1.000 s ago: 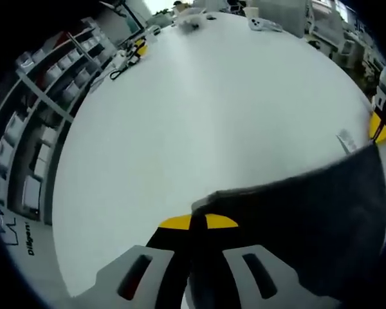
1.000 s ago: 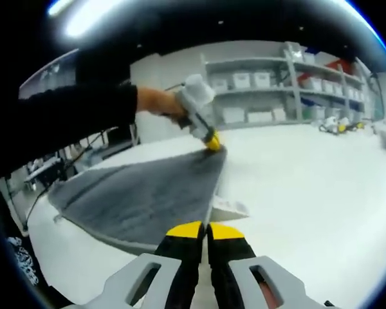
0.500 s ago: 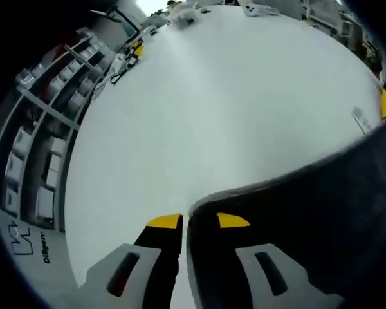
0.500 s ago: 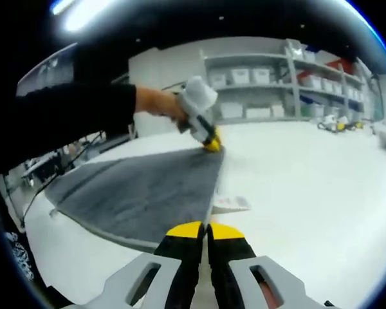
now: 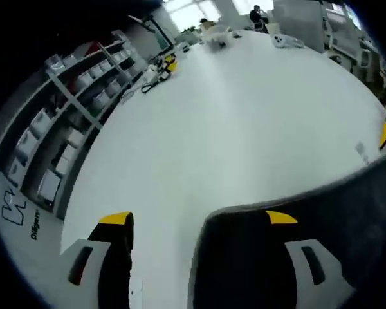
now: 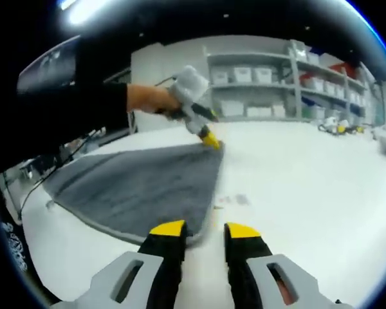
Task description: Open the folded towel by lifting each exposed corner and separating the folded layers until the towel lies flat within the target outline without major curled edges
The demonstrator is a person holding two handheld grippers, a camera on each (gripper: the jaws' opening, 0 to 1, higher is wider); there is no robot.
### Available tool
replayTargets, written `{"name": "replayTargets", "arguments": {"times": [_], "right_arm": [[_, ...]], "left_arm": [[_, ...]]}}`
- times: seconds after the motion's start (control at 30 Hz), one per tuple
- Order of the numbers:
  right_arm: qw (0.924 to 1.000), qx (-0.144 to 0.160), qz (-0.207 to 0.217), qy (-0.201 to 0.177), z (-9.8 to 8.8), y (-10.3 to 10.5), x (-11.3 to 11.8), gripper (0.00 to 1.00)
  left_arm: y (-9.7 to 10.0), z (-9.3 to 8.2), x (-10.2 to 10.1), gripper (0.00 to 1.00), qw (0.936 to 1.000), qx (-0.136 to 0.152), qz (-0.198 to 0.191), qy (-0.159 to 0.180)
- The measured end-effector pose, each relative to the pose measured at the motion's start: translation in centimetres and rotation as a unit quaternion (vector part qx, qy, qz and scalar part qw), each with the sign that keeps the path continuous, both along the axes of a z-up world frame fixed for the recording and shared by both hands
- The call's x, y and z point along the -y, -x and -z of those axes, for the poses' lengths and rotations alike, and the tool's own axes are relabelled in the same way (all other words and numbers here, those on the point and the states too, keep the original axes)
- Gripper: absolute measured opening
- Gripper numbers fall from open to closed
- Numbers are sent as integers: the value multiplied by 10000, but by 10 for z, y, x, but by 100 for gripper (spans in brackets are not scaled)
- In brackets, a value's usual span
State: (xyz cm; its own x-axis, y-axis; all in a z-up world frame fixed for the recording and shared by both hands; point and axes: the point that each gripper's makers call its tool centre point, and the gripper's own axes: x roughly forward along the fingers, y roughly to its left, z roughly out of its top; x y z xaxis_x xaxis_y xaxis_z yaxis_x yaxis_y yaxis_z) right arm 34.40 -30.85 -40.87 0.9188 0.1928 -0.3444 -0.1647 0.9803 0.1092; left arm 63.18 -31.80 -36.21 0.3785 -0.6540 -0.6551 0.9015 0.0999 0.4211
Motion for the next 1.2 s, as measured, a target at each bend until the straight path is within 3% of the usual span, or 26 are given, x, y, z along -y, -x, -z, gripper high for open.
{"name": "replayTargets", "arguments": {"times": [0.07, 0.13, 0.27, 0.37, 0.4, 0.5, 0.57, 0.6, 0.63, 0.8, 0.9, 0.93, 1.03, 1.17, 1.2], "right_arm": [[10000, 26, -24, 25, 0, -1, -1, 38], [9999, 57, 34, 103, 0, -3, 1, 55], [9998, 132, 78, 150, -3, -7, 1, 81], [9994, 234, 131, 207, -9, -12, 4, 98], [9995, 248, 100, 183, -11, -13, 3, 99], [9996, 225, -18, 190, -13, -13, 2, 100], [9986, 288, -59, 443, -16, -15, 8, 100], [9982, 314, -69, 505, -17, -16, 10, 100], [9978, 391, -14, 537, -21, -20, 15, 100], [9966, 550, 136, 599, -41, -34, 32, 100], [9943, 718, 213, 752, -59, -36, 37, 100], [9935, 763, 228, 810, -65, -35, 35, 100], [9915, 849, 284, 944, -81, -38, 45, 100], [9892, 918, 338, 1091, -98, -43, 56, 100], [9879, 953, 360, 1170, -103, -43, 57, 100]], "left_arm": [[0, -15, -3, 98, 9996, 36, -50, 265], [-1, -40, -23, 98, 9978, 0, -172, 640], [-14, -60, -65, 96, 9961, 102, -535, 698], [-21, -79, -113, 100, 9931, 14, -864, 794], [-21, -83, -133, 100, 9917, -56, -997, 814], [-19, -88, -162, 100, 9881, 20, -1244, 909], [-20, -93, -178, 100, 9853, 76, -1403, 971], [-17, -110, -215, 100, 9806, -7, -1585, 1157], [-12, -116, -233, 100, 9773, -44, -1671, 1300], [16, -131, -303, 100, 9603, 126, -2198, 1711], [26, -133, -364, 100, 9459, 257, -2640, 1866], [27, -133, -370, 100, 9448, 282, -2681, 1864], [34, -130, -415, 100, 9372, 477, -2958, 1784], [40, -130, -441, 100, 9302, 472, -3113, 1889], [49, -135, -477, 100, 9162, 487, -3362, 2126]]}}
